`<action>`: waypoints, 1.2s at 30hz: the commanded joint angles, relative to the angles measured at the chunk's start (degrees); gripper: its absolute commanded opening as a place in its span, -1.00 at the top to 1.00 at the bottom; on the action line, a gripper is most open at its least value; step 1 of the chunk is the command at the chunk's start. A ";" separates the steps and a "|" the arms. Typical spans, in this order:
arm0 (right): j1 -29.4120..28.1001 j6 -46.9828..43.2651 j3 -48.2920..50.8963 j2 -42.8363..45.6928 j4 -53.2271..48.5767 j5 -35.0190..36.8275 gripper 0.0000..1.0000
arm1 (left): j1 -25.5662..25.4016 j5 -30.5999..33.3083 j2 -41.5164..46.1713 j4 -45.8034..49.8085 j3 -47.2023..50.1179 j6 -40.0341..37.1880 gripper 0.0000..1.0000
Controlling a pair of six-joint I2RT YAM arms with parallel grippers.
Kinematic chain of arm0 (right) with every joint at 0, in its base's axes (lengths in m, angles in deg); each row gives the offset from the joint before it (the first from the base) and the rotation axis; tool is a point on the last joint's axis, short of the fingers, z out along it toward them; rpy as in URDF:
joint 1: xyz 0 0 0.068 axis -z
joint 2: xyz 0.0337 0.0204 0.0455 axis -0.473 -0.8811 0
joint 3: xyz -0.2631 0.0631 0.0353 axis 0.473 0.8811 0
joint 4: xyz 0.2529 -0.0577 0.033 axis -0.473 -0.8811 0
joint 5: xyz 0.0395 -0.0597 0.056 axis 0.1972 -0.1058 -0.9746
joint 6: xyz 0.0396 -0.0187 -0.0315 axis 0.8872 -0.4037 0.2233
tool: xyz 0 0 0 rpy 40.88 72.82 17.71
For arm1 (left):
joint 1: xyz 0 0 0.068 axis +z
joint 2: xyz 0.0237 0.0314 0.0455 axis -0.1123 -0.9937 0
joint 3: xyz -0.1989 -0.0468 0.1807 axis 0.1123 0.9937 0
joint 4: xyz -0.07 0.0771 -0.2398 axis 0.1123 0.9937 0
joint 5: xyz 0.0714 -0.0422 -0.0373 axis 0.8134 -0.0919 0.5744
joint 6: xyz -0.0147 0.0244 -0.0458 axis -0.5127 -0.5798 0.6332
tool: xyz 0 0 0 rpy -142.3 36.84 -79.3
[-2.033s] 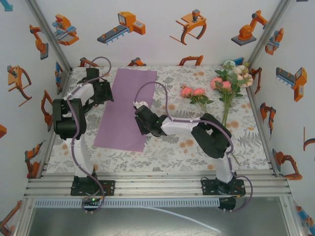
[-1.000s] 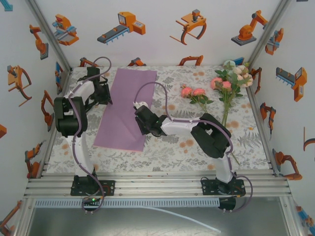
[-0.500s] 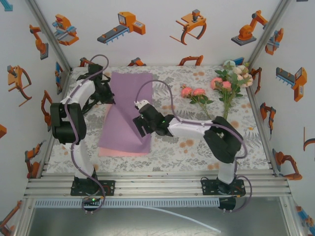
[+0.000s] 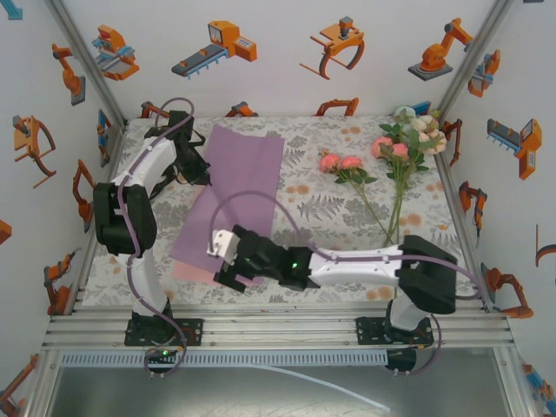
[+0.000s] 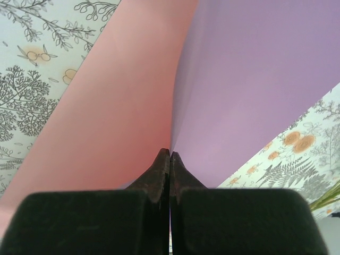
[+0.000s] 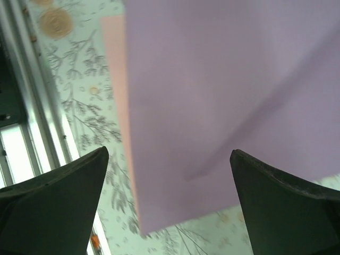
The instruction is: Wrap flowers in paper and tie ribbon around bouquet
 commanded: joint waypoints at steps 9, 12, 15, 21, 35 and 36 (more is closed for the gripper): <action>-2.09 -7.82 -7.52 -16.88 17.67 6.19 -0.82 | 0.48 2.09 -0.76 3.01 -1.63 6.02 1.00; -2.35 -9.36 -9.29 -19.87 18.61 7.94 -0.83 | 0.76 1.98 -1.03 2.96 -1.65 6.78 1.00; -2.78 -12.91 -10.26 -22.52 21.72 12.80 -0.84 | 0.87 1.73 -1.33 2.95 -1.63 7.33 1.00; -2.81 -15.04 -9.71 -23.39 22.97 17.32 -0.58 | 1.45 1.51 -1.15 3.00 -1.53 8.02 1.00; 0.27 -0.78 1.13 -11.85 25.13 18.74 1.00 | 2.92 -0.02 5.90 0.15 -3.97 5.40 0.16; 1.04 1.22 2.05 -10.20 25.09 18.39 1.00 | 2.92 1.34 7.62 0.15 -3.39 4.49 0.04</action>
